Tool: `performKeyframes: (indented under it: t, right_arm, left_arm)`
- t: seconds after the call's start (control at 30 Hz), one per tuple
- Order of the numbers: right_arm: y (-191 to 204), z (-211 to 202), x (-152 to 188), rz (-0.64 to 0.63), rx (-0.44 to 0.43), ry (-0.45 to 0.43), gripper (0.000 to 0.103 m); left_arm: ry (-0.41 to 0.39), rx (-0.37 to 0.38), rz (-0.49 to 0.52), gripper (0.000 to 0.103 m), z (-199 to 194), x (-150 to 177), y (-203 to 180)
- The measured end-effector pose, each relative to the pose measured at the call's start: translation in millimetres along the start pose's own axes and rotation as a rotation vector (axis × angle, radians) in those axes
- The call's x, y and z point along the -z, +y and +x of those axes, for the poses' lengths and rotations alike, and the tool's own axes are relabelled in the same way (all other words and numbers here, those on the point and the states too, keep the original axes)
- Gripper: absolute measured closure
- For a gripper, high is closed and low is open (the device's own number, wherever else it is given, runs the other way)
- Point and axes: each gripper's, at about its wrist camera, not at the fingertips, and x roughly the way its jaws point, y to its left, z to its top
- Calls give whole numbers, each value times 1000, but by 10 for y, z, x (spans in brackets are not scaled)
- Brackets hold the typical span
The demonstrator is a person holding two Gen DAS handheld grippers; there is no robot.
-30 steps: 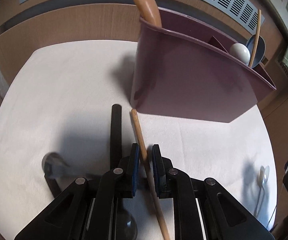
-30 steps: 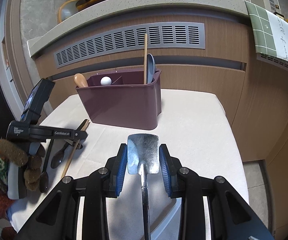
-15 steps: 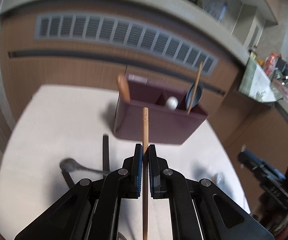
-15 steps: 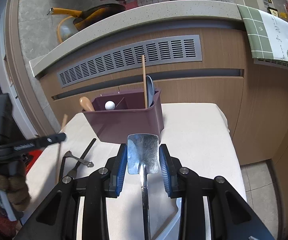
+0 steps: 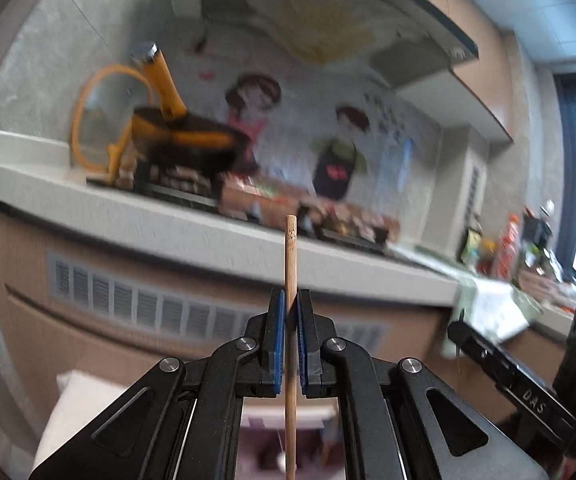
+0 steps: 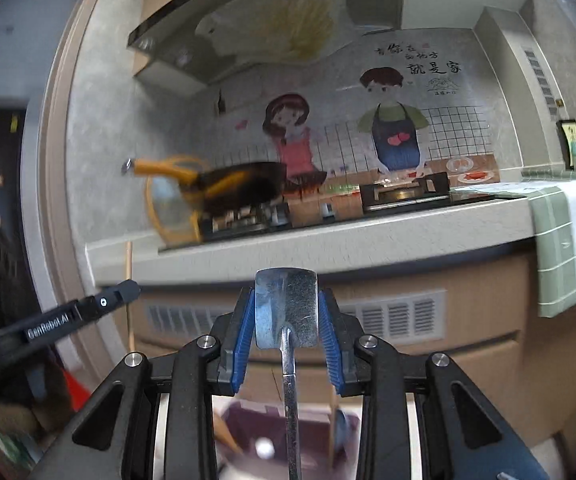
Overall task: Organize utensils
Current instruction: 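Lift both utensils over the holder and release them into it, then withdraw both open grippers from the holder back toward the table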
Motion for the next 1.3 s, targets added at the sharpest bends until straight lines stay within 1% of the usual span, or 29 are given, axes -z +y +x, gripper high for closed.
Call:
performKeyframes:
  t: [0.07, 0.17, 0.27, 0.3, 0.4, 0.57, 0.7, 0.73, 0.77, 0.8, 0.83, 0.87, 0.9, 0.97, 1.07, 1.13, 1.23, 1.3]
  right_arm:
    - [-47, 164, 64, 31, 6, -4, 74]
    - [-60, 408, 221, 36, 9, 3, 74]
    - [-77, 681, 363, 22, 20, 39, 74]
    - [-84, 771, 417, 22, 22, 53, 74]
    - [-118, 908, 553, 26, 29, 72, 74]
    - [-152, 1074, 690, 26, 35, 65, 74]
    - [-127, 1133, 752, -1, 55, 24, 74]
    - [-130, 1126, 773, -2, 56, 20, 73]
    - [-135, 1116, 801, 2, 48, 31, 71]
    - [-146, 1098, 826, 8, 34, 50, 71]
    - [-161, 1066, 866, 15, 16, 83, 70]
    - [-169, 1039, 891, 18, 10, 106, 71]
    - [-181, 985, 919, 19, 9, 130, 71]
    - [-216, 848, 941, 25, 14, 152, 71]
    - [-277, 562, 921, 28, 32, 169, 71]
    - [-301, 384, 899, 10, 61, 186, 71]
    - [-349, 113, 943, -20, 83, 246, 71]
    - [-369, -25, 1013, -42, 98, 288, 71]
  left_arm:
    - [-42, -20, 3, 97, 149, 97, 70]
    - [-52, -25, -30, 97, 380, 245, 221]
    - [-16, -26, -66, 97, 615, 379, 409]
    - [-2, -26, -71, 97, 674, 432, 420]
    - [20, -35, -85, 97, 845, 556, 512]
    - [36, -29, -77, 97, 1004, 691, 510]
    - [24, -9, -97, 95, 1024, 730, 521]
    - [35, 7, -104, 93, 1015, 758, 536]
    - [49, 25, -108, 89, 995, 782, 542]
    - [64, 44, -112, 85, 958, 812, 550]
    - [80, 61, -117, 78, 907, 852, 563]
    - [94, 61, -122, 75, 851, 890, 576]
    - [107, 57, -124, 74, 809, 907, 583]
    - [147, 47, -138, 74, 668, 962, 623]
    - [208, -3, -143, 72, 468, 1010, 689]
    - [247, -38, -136, 72, 294, 1074, 740]
    - [310, -106, -121, 72, 22, 1216, 822]
    - [355, -129, -113, 72, -132, 1324, 871]
